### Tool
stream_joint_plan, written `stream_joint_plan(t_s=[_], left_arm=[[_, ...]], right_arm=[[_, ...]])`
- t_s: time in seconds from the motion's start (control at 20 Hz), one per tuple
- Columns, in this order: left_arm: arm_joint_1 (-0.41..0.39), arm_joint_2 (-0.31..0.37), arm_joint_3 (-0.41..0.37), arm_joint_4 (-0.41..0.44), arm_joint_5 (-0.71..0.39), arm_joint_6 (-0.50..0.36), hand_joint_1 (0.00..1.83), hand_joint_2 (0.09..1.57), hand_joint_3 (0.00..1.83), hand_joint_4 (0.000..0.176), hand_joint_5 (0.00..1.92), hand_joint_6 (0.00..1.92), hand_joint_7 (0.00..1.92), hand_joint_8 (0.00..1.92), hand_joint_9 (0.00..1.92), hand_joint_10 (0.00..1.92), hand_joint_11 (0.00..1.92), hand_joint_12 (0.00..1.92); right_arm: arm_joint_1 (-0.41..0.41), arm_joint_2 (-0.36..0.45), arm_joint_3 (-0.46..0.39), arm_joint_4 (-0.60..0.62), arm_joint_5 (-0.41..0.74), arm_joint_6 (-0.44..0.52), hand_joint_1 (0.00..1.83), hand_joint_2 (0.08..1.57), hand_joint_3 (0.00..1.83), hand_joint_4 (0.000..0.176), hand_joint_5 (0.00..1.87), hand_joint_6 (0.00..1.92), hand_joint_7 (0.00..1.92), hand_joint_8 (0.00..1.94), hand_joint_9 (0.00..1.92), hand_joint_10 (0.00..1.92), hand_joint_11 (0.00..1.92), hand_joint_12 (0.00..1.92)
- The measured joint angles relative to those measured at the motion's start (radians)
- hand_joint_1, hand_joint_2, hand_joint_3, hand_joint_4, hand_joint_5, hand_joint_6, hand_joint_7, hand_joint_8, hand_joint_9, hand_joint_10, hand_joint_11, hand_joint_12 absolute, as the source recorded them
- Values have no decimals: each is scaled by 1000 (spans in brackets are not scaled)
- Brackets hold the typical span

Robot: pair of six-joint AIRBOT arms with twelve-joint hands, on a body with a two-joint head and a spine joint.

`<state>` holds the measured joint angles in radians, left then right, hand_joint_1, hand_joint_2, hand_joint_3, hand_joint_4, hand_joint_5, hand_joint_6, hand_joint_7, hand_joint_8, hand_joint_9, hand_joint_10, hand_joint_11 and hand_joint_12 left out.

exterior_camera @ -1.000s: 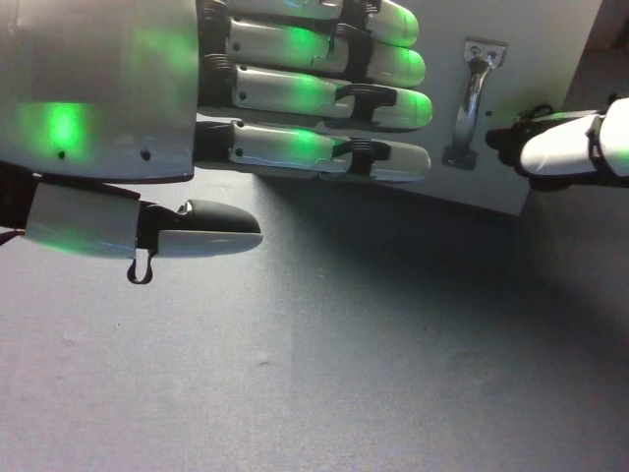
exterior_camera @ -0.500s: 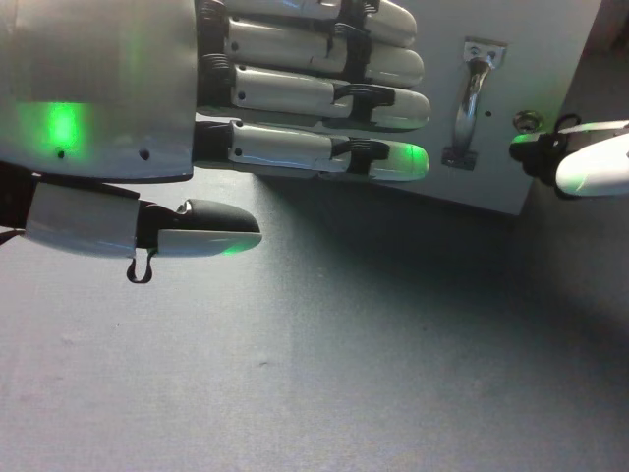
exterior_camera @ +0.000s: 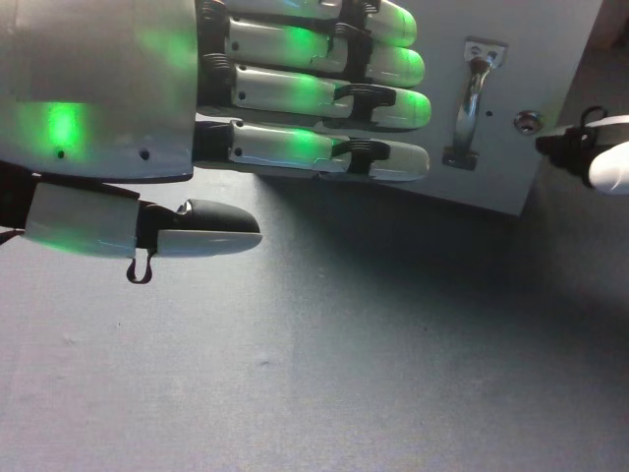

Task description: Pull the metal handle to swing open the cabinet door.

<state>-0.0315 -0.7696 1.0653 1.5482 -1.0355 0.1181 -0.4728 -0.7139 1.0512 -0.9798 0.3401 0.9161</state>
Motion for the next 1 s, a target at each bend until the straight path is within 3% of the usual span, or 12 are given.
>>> stream_joint_plan(t_s=[0.6, 1.0], left_arm=[[0, 0, 0, 0, 0, 0, 0, 1571, 136, 0, 121, 3, 130, 3, 117, 2, 0, 358], [0, 0, 0, -1, -1, 0, 0, 1571, 141, 0, 115, 0, 130, 1, 117, 2, 0, 357]], right_arm=[[0, -16, 103, -132, 98, 0, 0, 1571, 123, 0, 75, 3, 102, 2, 80, 2, 0, 365], [9, -58, 172, -130, 13, 1, 0, 1571, 130, 0, 67, 6, 92, 5, 78, 3, 0, 335]])
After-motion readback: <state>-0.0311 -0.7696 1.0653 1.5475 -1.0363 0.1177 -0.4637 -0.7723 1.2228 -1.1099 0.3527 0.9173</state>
